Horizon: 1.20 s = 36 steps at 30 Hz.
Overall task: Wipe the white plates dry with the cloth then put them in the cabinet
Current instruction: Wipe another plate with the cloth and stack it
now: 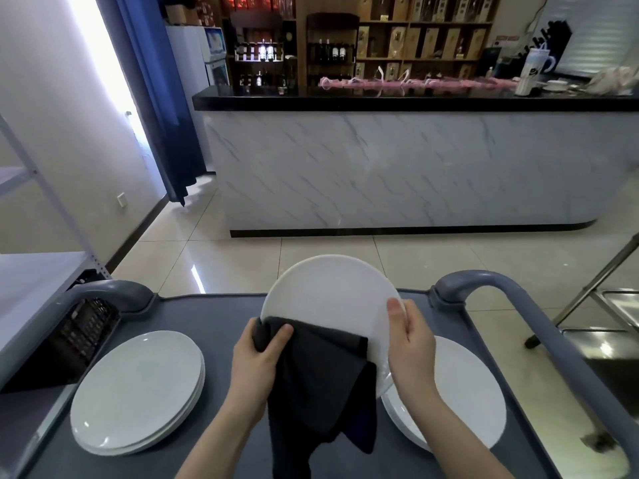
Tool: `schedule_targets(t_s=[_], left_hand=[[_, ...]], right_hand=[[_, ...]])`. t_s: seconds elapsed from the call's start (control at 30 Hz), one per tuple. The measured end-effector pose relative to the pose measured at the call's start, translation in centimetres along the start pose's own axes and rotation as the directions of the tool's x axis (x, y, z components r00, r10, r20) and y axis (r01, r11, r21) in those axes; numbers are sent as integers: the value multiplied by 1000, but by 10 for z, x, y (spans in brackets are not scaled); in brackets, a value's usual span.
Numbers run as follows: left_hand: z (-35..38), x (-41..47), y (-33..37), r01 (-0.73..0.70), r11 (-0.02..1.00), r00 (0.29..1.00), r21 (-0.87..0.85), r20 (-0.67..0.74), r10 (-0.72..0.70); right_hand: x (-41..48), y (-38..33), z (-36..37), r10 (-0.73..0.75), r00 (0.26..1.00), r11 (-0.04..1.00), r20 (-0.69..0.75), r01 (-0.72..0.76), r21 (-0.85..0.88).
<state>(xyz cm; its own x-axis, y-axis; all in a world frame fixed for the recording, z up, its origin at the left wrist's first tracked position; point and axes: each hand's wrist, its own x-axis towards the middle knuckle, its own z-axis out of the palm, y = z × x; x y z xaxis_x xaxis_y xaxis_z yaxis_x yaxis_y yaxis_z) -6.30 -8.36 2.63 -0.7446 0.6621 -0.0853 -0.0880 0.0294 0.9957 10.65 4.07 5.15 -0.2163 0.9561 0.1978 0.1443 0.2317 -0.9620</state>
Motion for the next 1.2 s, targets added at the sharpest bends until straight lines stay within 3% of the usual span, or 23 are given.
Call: schedule_targets(t_s=[0.07,0.13,0.2,0.3,0.4,0.57,0.67,0.77,0.87,1.0,1.13,1.2], left_hand=[[-8,4,8,-66,996,997,57,-39,68],[-16,10,21,-205,963,979,175,27,204],[-19,13,36,-368,861,928,352,198,315],[-12,19,54,-557,673,818,488,462,342],[-4,21,54,-566,678,806,470,487,336],[-8,19,34,-419,795,908,438,228,352],[-11,10,15,-190,958,982,212,28,189],[-3,-7,-6,-18,1000,996,22,-82,19],[-6,-7,-7,-22,997,996,74,-88,29],[-18,7,13,-230,924,973,305,54,225],[-10,17,36,-434,781,886,449,368,281],[-3,16,39,-483,741,853,467,441,278]], right_hand=[[7,-4,-10,-57,990,995,127,66,-74],[20,-14,-21,-94,965,988,244,121,-97],[30,-25,-23,-108,898,972,427,187,-145],[30,-34,-9,-118,729,871,675,402,-281],[21,-27,2,-183,735,875,653,425,-234],[12,-15,1,-209,872,946,443,296,-136],[4,-7,4,-67,989,998,130,69,-8],[-2,-1,12,72,997,994,-29,-69,90],[0,4,9,17,999,1000,43,-18,25],[18,-3,-4,-118,957,983,264,149,-103],[26,-22,1,-194,760,893,620,399,-210],[26,-26,5,-216,704,852,677,474,-221]])
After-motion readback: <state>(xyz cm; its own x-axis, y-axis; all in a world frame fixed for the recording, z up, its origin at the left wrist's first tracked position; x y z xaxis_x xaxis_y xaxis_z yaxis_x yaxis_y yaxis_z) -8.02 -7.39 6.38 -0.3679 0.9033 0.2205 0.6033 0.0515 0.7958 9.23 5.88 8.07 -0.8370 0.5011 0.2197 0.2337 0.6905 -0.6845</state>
